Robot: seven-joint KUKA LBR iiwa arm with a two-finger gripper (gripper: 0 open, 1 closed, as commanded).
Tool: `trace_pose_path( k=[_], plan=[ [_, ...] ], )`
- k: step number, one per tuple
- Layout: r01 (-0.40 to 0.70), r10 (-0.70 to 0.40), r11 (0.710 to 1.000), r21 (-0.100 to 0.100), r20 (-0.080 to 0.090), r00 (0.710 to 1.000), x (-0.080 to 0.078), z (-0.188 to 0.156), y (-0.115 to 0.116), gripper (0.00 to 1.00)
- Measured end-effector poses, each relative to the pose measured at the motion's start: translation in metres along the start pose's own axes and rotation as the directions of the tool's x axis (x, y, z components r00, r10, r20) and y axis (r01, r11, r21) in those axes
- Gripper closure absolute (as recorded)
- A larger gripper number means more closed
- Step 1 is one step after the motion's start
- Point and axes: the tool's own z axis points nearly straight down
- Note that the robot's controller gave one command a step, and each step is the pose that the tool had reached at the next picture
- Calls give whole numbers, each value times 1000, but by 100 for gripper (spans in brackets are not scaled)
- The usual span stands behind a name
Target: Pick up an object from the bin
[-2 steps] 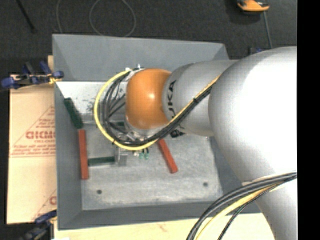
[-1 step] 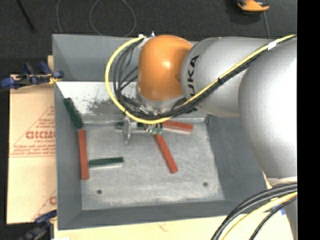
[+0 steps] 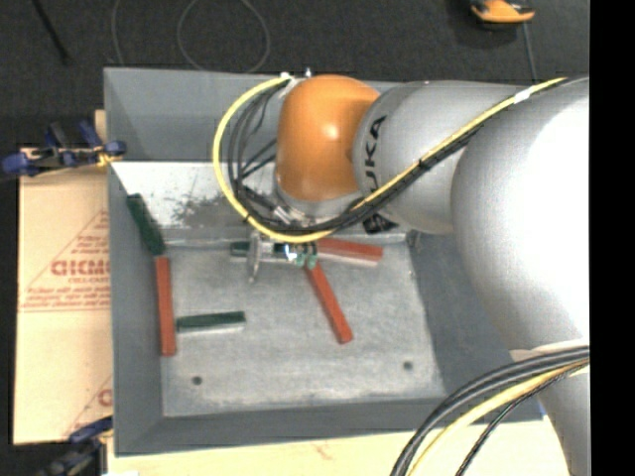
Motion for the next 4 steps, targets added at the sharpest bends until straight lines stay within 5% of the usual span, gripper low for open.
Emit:
trace_pose_path(
  k=[1,2,3,4],
  plan=[
    [188,-188,982,3,-3,982,1,7,-15,100],
    [187,-187,982,0,-2,982,1,7,-14,0],
    [195,-195,981,1,0,981,-7,60,-34,0],
    [188,-188,982,6,0,982,-1,58,19,0]
  ],
)
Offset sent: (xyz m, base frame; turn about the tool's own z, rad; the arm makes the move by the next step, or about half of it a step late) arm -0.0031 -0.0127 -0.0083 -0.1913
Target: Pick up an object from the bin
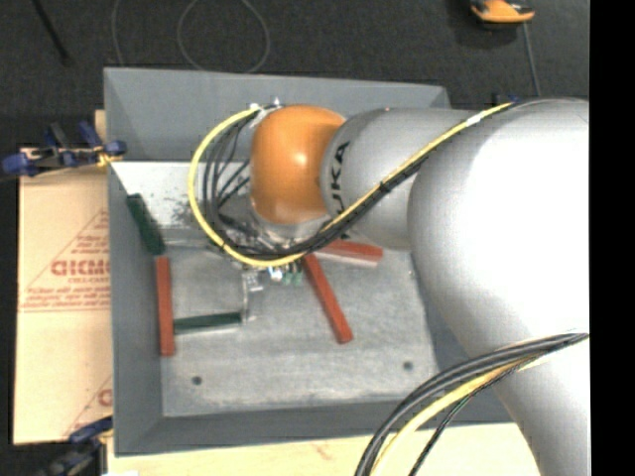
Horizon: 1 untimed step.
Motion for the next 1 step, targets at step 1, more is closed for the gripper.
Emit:
trace_pose_path(
  k=[1],
  plan=[
    [-24,24,1000,-5,-8,1000,57,4,-18,0]
  ],
)
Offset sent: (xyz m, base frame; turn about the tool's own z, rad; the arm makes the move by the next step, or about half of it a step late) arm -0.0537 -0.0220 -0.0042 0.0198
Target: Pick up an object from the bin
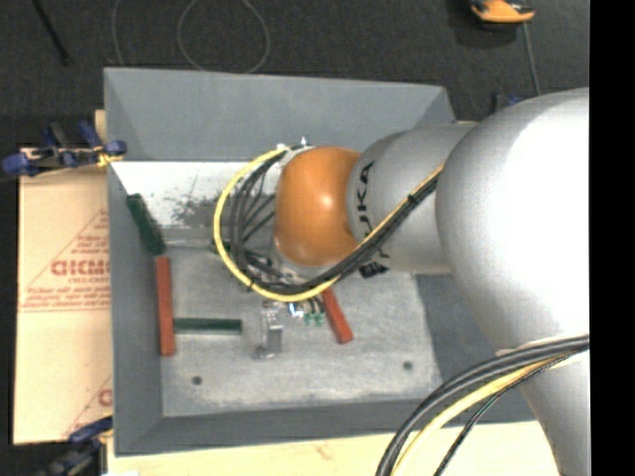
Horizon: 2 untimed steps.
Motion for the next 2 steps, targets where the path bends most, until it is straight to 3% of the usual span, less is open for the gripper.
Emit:
trace_pose_path(
  k=[1,2],
  plan=[
    [-25,25,1000,-5,2,1000,29,0,90,0],
    [-33,33,999,-2,3,999,27,0,85,100]
  ],
)
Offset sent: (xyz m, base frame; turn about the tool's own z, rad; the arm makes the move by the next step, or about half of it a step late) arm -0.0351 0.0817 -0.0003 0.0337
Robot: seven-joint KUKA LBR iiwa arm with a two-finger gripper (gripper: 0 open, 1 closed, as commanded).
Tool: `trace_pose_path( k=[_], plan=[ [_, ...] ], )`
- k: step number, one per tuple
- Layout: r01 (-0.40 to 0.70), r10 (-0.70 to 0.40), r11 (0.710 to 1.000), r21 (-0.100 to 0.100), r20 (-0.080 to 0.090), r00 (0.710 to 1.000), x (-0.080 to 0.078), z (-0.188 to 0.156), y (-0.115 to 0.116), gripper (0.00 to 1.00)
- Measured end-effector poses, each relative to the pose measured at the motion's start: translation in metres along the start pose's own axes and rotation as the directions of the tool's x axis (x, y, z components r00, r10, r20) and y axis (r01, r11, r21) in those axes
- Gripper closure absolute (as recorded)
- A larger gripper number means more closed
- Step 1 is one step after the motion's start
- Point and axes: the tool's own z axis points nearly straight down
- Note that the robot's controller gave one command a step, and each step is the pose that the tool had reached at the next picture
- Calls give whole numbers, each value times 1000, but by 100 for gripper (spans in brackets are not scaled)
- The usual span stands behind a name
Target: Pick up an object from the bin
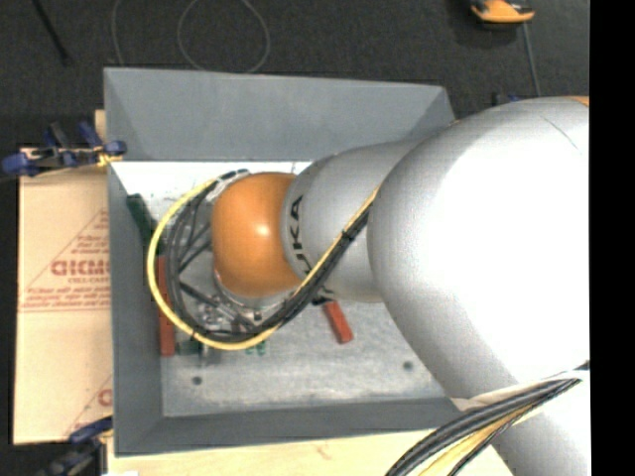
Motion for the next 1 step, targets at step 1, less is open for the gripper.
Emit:
trace_pose_path(
  k=[1],
  plan=[
    [30,-30,1000,-2,7,1000,46,-151,32,100]
  ],
)
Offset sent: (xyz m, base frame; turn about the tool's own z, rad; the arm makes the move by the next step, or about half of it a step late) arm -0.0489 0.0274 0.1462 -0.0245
